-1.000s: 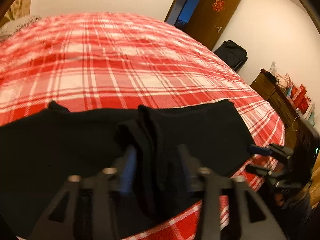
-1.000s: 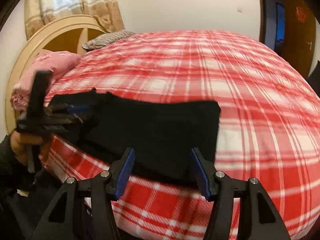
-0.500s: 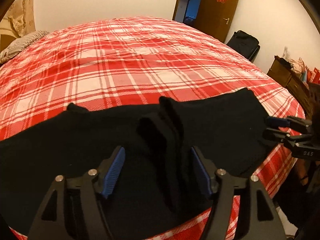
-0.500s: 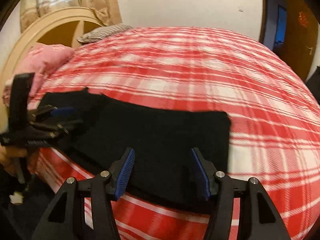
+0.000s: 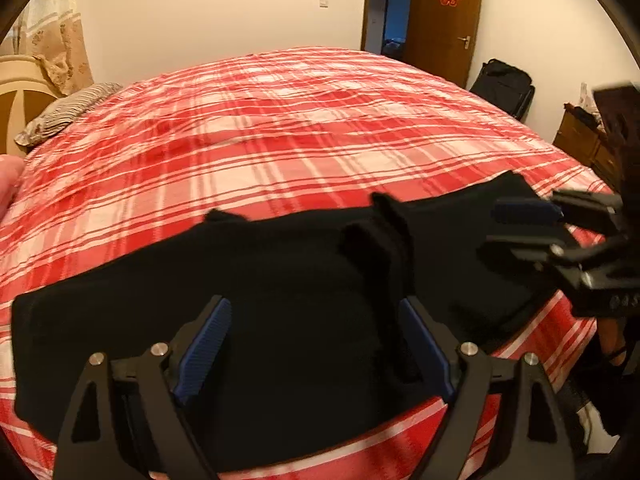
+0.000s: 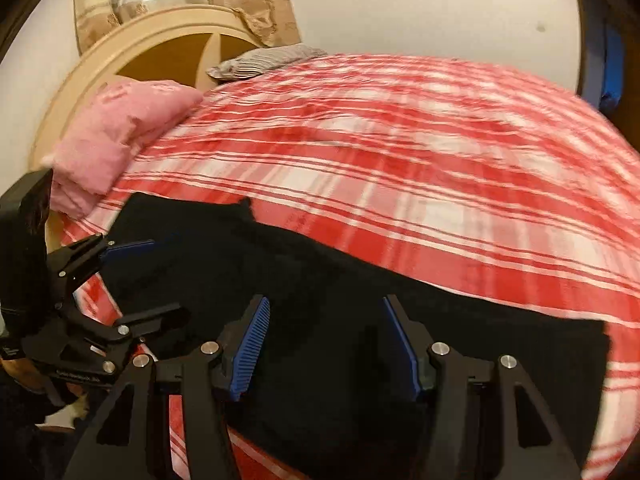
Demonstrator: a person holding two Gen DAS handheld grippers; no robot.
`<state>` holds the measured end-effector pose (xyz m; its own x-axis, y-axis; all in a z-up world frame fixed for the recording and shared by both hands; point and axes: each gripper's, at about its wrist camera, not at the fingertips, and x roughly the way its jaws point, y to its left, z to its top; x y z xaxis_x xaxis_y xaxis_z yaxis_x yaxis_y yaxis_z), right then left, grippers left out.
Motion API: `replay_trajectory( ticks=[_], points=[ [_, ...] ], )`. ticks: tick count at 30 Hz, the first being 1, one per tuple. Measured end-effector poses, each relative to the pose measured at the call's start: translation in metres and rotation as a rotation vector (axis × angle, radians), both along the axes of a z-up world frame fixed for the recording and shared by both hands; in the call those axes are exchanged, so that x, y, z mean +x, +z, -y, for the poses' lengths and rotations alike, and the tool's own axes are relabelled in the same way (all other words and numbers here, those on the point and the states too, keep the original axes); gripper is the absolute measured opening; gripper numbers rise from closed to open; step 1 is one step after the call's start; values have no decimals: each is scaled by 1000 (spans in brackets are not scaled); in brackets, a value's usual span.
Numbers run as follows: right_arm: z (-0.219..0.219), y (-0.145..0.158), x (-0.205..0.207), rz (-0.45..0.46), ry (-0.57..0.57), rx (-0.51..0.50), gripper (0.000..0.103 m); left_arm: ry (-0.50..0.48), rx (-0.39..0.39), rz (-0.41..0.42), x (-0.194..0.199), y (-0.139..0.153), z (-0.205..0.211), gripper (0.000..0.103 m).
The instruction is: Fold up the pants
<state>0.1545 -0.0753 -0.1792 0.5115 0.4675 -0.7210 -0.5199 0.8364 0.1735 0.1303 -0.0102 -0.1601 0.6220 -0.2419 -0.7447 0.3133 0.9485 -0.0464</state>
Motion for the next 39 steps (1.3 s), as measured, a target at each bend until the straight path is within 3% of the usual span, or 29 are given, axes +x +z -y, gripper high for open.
replay_trajectory(
  ticks=[3, 7, 12, 15, 19, 22, 24, 25, 26, 27, 30, 31, 32, 35, 39],
  points=[
    [-20, -12, 0, -17, 78, -12, 59, 24, 11, 1, -3, 0, -16, 89],
    [-36, -27, -4, 23, 85, -93, 59, 91, 12, 21, -9, 6, -54, 89],
    [-30, -10, -15, 47, 89, 2, 59, 252, 34, 35, -15, 6, -121, 89],
    [-37, -17, -13, 71, 57, -99, 59, 366, 37, 33, -20, 2, -163, 89],
    [-19, -15, 12, -49, -53, 13, 59, 488, 12, 34, -27, -6, -202, 92],
    [-25, -18, 24, -97, -76, -40, 58, 549, -20, 24, -30, -15, -217, 92],
    [-32, -20, 28, -93, -90, -83, 47, 563, -28, 19, -32, -18, -219, 92],
    [-31, -17, 29, -83, -106, -73, 36, 560, -28, 19, -34, -18, -220, 92],
    [-26, -13, 28, -83, -122, -34, 29, 555, -26, 19, -33, -21, -219, 92],
    [-19, -9, 27, -81, -135, 15, 28, 554, -27, 19, -34, -22, -218, 92],
    [-11, -10, 31, -79, -163, 86, 29, 546, -45, 15, -32, -26, -218, 92],
    [-14, -17, 36, -108, -151, 75, 33, 546, -48, 14, -32, -27, -218, 92],
    [-20, -27, 41, -144, -114, 55, 47, 547, -51, 17, -32, -28, -217, 92],
    [-29, -16, 25, -65, -92, -19, 55, 540, -63, 26, -33, -27, -217, 93],
    [-27, 2, -12, 62, -80, -52, 56, 542, -47, 20, -28, -32, -216, 95]
  ],
)
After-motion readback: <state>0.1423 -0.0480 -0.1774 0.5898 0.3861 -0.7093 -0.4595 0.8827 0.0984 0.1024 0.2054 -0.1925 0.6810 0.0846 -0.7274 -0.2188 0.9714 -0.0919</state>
